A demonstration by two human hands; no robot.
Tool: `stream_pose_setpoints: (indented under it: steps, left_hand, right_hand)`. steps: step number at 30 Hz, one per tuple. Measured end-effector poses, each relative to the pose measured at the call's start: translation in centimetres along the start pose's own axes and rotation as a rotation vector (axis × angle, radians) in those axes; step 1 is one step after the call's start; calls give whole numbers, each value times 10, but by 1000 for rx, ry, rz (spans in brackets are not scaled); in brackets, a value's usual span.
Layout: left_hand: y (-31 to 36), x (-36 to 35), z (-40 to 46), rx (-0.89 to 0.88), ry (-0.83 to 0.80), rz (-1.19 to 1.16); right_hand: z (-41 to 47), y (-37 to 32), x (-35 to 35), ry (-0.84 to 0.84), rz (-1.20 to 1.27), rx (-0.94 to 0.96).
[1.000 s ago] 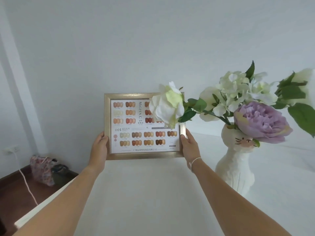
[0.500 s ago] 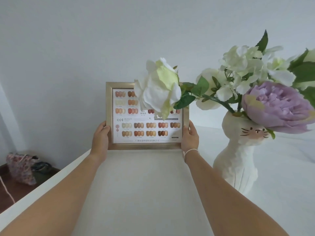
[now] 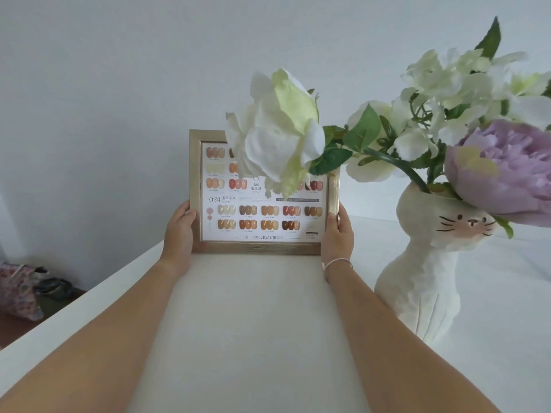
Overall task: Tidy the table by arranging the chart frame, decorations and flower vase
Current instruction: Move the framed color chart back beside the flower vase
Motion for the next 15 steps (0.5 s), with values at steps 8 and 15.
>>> stream_pose_setpoints:
  steps: [8, 15]
  left_hand:
    - [-2, 4, -6, 26, 40, 120]
    - [-4, 6, -7, 49, 79, 181]
  right_hand:
    - [1, 11, 4, 67, -124, -32]
    - [0, 10, 5, 68, -221, -17]
Point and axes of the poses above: each hand's wrist, its own z-axis towards the middle knuckle, its own x-axis out of the back of the hand, y = z × x, the point moved 4 cm from there along z, towards the middle knuckle
